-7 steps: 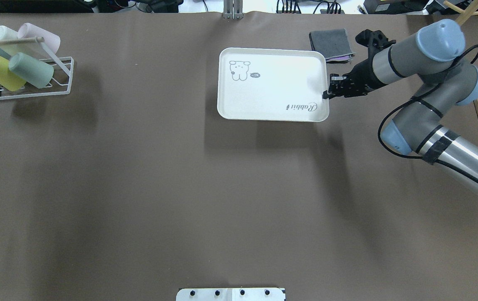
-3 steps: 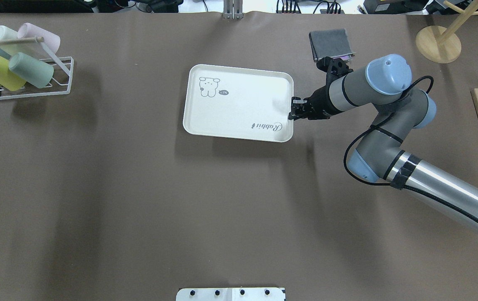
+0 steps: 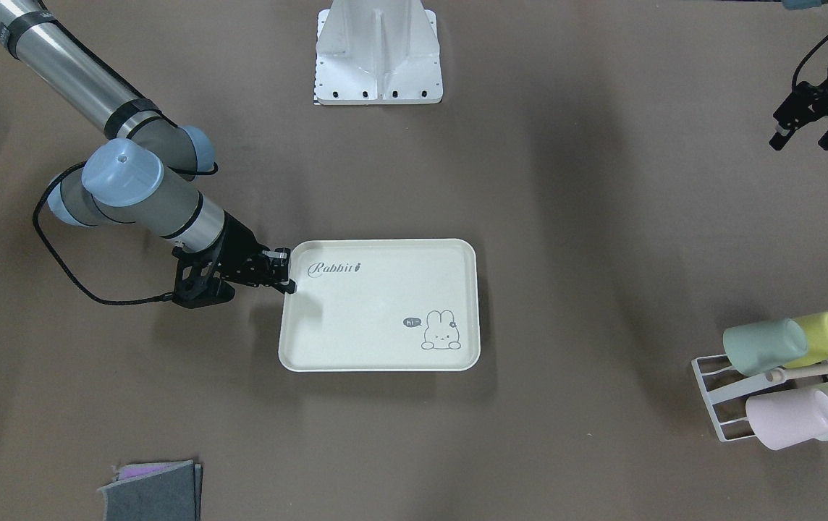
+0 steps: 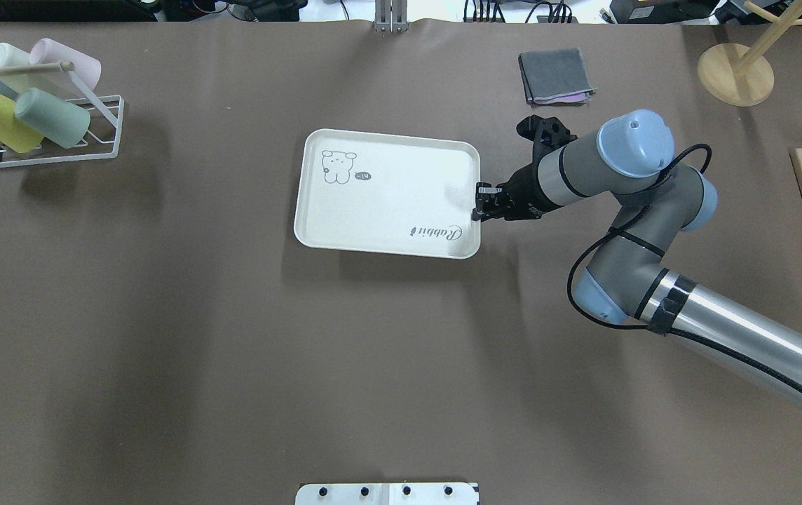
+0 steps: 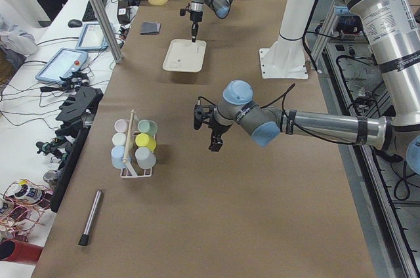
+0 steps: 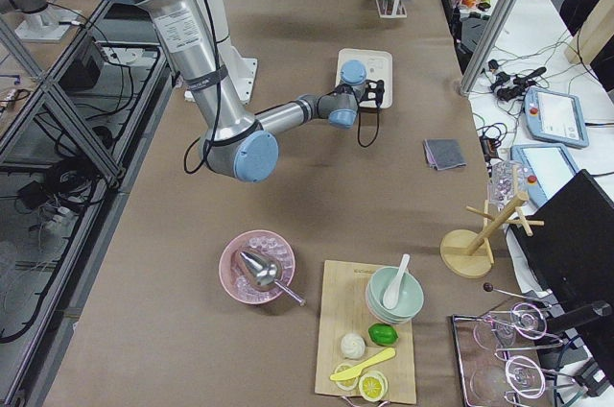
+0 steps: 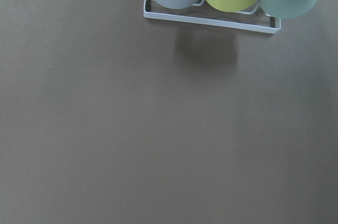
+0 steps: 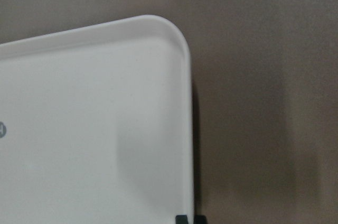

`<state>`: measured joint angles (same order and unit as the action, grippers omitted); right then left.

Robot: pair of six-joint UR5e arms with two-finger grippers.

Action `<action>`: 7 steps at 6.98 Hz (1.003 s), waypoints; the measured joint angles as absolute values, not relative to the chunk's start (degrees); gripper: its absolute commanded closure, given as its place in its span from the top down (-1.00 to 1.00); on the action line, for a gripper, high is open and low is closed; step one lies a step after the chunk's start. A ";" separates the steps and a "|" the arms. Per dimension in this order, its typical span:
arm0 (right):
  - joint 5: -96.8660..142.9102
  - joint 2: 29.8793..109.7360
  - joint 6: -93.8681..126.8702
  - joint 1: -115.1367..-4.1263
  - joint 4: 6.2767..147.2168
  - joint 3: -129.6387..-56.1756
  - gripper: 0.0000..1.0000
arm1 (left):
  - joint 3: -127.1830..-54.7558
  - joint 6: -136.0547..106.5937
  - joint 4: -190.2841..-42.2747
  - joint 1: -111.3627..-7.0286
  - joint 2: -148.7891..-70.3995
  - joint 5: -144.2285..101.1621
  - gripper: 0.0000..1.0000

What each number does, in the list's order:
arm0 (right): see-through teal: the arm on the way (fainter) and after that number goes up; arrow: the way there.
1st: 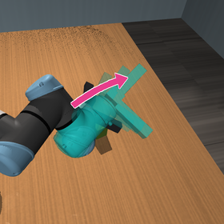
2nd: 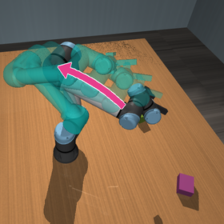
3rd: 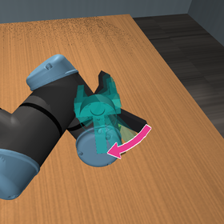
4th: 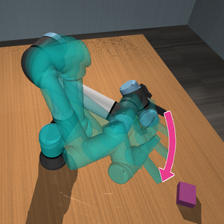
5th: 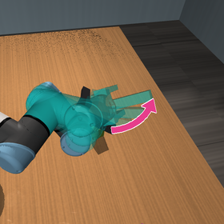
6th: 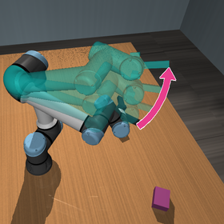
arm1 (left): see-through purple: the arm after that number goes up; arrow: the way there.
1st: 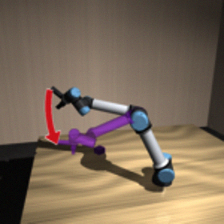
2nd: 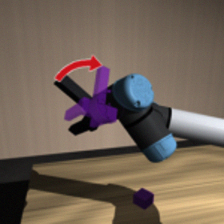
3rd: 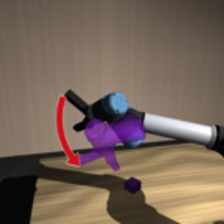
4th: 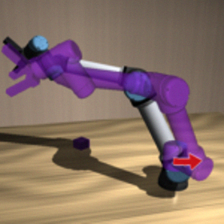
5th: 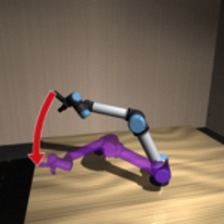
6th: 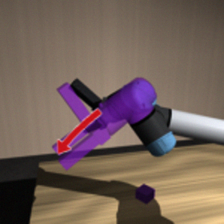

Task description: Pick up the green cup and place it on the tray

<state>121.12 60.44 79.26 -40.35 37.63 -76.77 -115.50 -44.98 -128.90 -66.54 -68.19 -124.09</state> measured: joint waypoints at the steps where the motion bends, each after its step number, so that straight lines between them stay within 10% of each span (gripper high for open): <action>1: 121.31 60.71 79.31 -39.83 37.70 -77.01 -1.00 | -115.79 -40.91 -125.96 -66.14 -70.98 -124.05 0.97; 7: 121.54 60.42 78.82 -39.74 40.30 -77.11 -1.00 | -116.35 -20.65 -107.32 -62.03 -86.45 -118.40 0.96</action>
<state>121.54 60.42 78.82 -39.74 40.30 -77.11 -116.35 -20.65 -107.32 -62.03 -86.45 -118.40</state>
